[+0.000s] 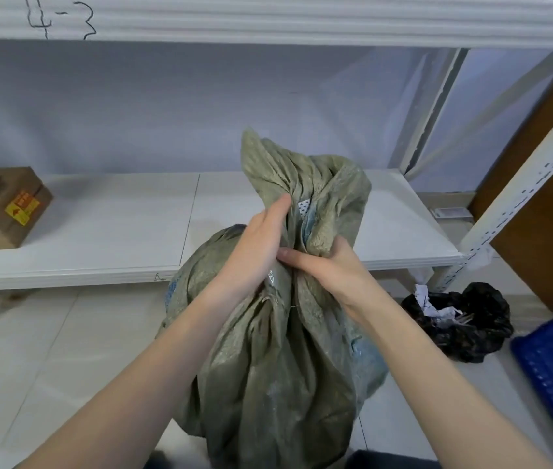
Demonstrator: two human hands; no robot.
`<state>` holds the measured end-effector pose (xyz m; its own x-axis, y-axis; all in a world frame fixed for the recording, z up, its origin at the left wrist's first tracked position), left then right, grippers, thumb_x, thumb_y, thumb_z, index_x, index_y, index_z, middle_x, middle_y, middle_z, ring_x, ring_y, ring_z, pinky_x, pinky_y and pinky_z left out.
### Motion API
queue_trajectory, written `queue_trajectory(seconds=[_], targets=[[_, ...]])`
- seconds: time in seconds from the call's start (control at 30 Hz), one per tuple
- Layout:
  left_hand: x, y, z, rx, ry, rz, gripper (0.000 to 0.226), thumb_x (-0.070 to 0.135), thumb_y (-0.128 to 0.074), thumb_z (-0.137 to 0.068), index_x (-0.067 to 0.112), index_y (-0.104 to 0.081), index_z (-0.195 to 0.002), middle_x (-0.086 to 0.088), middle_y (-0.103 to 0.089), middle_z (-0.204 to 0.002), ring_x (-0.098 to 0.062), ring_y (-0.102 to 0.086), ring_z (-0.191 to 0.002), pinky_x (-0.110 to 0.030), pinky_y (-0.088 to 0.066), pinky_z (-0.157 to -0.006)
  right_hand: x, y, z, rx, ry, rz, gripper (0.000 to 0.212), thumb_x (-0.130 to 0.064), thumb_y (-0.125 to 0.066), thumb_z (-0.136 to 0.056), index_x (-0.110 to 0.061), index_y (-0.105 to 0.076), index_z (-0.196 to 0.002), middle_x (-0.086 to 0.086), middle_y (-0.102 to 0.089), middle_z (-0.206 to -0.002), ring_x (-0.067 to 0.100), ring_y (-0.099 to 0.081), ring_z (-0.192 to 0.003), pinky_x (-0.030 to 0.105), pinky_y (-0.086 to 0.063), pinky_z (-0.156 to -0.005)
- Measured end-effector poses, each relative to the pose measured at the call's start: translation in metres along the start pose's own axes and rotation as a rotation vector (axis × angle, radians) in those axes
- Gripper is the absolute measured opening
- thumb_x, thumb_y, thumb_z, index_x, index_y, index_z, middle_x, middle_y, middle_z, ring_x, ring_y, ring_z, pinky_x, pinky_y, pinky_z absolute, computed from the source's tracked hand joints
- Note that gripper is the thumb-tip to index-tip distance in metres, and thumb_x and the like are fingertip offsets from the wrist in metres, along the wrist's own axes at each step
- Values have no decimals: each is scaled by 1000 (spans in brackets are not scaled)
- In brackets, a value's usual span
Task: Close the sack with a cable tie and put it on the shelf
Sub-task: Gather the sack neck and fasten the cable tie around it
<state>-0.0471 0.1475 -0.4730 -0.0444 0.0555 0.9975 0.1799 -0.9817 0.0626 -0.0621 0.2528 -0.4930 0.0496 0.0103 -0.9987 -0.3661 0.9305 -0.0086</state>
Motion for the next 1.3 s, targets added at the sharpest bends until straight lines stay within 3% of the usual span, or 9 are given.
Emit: queue_trajectory(seconds=[0.1, 0.33, 0.5, 0.63, 0.77, 1.03, 1.1, 1.2, 1.3], targets=[[4, 18, 0, 158, -179, -389, 49, 45, -30, -99, 13, -66, -101, 4, -60, -108, -11, -54, -105, -29, -36, -93, -2, 4, -1, 89, 1, 44, 23, -7, -70, -77, -17, -65, -97, -6, -72, -91, 9, -68, -87, 27, -55, -83], [-49, 54, -16, -9, 237, -702, 64, 58, -17, -96, 19, -32, -145, -14, -34, -151, -33, -36, -136, -40, -27, -107, 0, 14, -1, 130, -50, 25, 29, -11, -58, -85, -34, -44, -76, -18, -55, -84, -3, -52, -80, 24, -43, -82], [-45, 44, -12, 12, 295, -282, 45, 35, -60, -81, -4, -66, -104, -24, -70, -104, -31, -68, -94, -40, -53, -89, 0, 8, 0, 105, -77, 82, 24, -18, -57, -86, -35, -42, -77, -20, -54, -91, -5, -49, -81, 25, -40, -84], [-33, 36, -10, 48, 265, 97, 15, 6, -56, -81, -1, -69, -82, -15, -70, -73, -25, -67, -66, -31, -55, -70, 4, 5, 0, 104, -93, 147, 26, -33, -59, -86, -32, -42, -106, -23, -53, -96, 1, -53, -92, 20, -39, -85], [-27, 17, -3, -33, 260, 276, 31, 8, -40, -85, 7, -62, -64, -5, -64, -53, -15, -61, -46, -18, -50, -49, 7, -3, -3, 88, -44, 181, 67, -54, -61, -78, -25, -40, -135, -12, -54, -130, 5, -49, -121, 31, -37, -108], [-24, 12, -3, -52, 135, 30, 17, 19, -47, -88, 14, -54, -102, -6, -62, -101, -21, -61, -97, -35, -50, -85, 9, 6, -8, 197, 14, 19, 50, -15, -73, -76, -11, -54, -123, 1, -69, -112, 10, -66, -102, 31, -52, -93], [-22, 20, -5, 28, 69, -111, 38, 32, -59, -78, 18, -48, -111, -4, -54, -113, -17, -57, -106, -33, -47, -90, 10, 10, -8, 265, 4, -18, 49, -7, -70, -77, -11, -54, -122, 2, -68, -109, 12, -66, -98, 31, -52, -90], [-27, 23, -2, -59, 162, -236, 56, 63, -53, -81, 23, -49, -120, 7, -58, -119, -1, -58, -99, -20, -46, -76, 14, 13, -9, 263, -40, -45, 48, -5, -67, -78, -12, -53, -122, 1, -68, -106, 13, -66, -95, 30, -53, -86], [-31, 13, 1, -266, 224, -50, 47, 58, -26, -96, 32, -57, -119, 21, -68, -102, 12, -65, -82, -5, -49, -62, 16, 14, -11, 226, -54, -45, 43, -5, -66, -78, -10, -55, -120, 2, -68, -105, 12, -65, -94, 27, -51, -81]])
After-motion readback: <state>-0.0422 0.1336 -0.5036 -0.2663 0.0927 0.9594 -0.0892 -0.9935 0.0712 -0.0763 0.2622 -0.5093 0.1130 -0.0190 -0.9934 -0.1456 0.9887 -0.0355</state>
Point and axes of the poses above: each hand's wrist, its own z-axis away from the middle knuckle, its own y-axis out of the back of the hand, x = y × z, the point moved 6 cm from there along -z, towards the middle knuckle
